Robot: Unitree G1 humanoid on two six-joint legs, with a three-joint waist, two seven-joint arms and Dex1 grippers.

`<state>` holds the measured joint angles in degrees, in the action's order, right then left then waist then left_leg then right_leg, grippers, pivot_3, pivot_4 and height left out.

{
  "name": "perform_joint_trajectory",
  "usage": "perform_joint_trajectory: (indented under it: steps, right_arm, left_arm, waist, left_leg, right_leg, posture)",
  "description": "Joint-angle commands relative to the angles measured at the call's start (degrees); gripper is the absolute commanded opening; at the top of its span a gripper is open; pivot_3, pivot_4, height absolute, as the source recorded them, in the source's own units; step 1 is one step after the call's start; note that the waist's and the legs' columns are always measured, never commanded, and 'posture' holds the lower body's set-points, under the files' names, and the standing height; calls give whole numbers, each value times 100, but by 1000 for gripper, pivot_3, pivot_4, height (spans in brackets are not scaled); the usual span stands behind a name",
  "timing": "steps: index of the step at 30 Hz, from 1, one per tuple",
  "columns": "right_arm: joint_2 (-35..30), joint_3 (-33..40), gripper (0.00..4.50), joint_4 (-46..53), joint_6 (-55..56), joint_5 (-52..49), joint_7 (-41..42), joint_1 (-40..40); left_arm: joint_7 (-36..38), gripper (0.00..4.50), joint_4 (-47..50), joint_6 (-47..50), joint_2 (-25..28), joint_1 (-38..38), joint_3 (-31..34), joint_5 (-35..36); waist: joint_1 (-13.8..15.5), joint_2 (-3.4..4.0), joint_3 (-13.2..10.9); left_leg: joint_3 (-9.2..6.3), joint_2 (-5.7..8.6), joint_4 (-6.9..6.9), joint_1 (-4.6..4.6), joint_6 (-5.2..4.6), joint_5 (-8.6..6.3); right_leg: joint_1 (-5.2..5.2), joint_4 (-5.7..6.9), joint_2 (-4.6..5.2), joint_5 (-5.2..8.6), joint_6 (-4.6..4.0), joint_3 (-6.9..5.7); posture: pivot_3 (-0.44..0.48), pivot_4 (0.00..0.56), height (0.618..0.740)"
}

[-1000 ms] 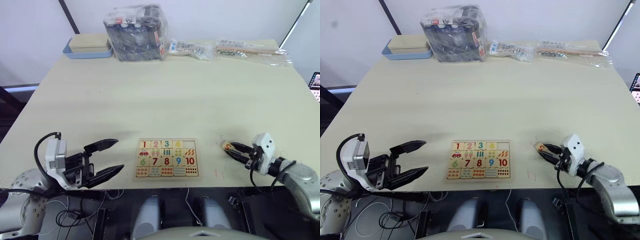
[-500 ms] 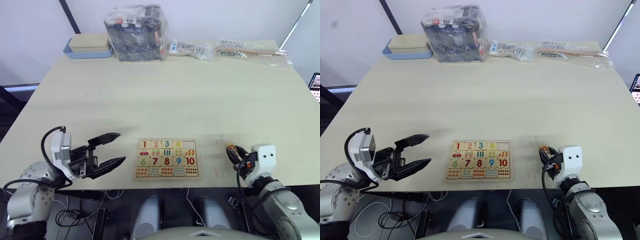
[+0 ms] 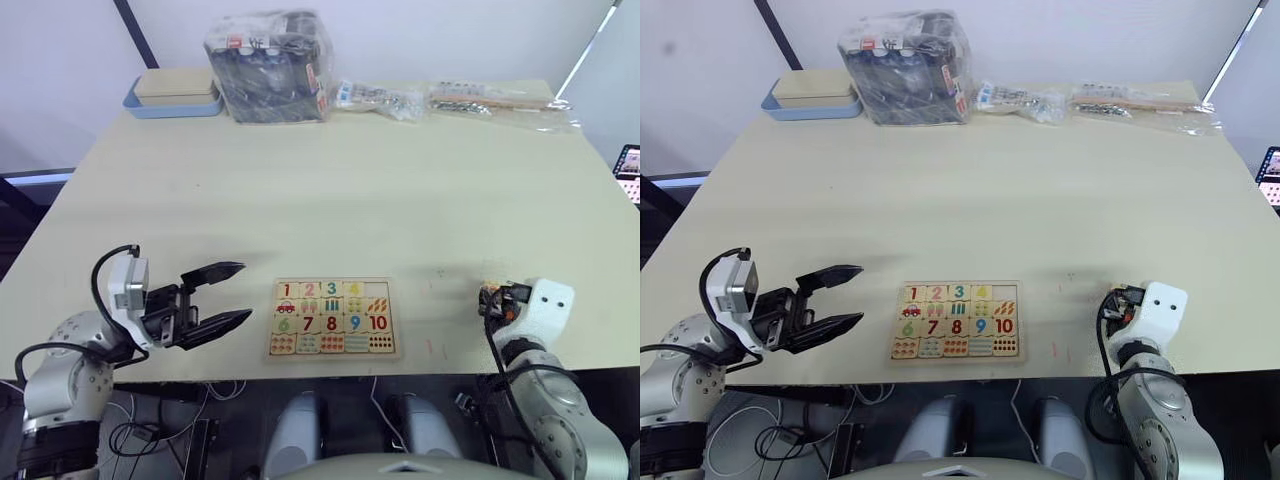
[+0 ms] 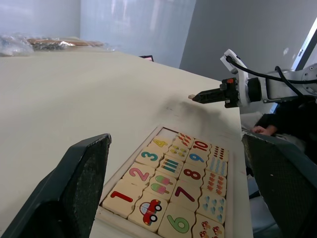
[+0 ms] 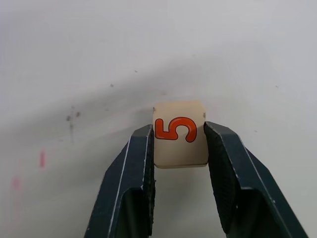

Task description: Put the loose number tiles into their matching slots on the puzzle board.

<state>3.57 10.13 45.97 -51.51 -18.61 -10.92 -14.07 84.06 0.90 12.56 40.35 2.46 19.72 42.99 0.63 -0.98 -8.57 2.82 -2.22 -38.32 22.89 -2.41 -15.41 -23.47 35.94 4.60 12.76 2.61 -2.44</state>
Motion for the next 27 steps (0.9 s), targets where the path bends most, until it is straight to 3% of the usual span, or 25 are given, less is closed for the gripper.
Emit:
perform_joint_trajectory:
  steps: [1,11,16,27]
  right_arm:
    - [333,124,952,477,-350,-79,-373,187]
    - [612,420,952,608,-914,-399,-911,637]
    - [1075,950,952,427,-1386,-717,-1450,1108]
    - [1104,951,952,11,-1551,-1111,-2056,1565]
  left_arm:
    - [116,4500,44,10,114,-12,99,60]
    - [189,4500,20,31,197,-2,137,42]
    - [183,4500,87,94,239,31,142,61]
    - [133,4500,263,230,323,127,199,118]
  waist:
    - [-7,-1,0]
    - [-40,0,0]
    - [-85,0,1]
    - [-156,6,-3]
  left_leg:
    - [0,0,0,0,0,0]
    - [1,1,3,1,0,0]
    - [0,1,3,1,0,0]
    - [2,0,7,1,-1,0]
  right_leg:
    - [0,0,0,0,0,0]
    - [-1,0,-1,0,-1,2]
    - [-1,0,-1,0,-1,3]
    - [-7,0,-2,-1,-2,8]
  posture:
    - [0,150,740]
    - [0,150,740]
    - [0,150,740]
    - [0,150,740]
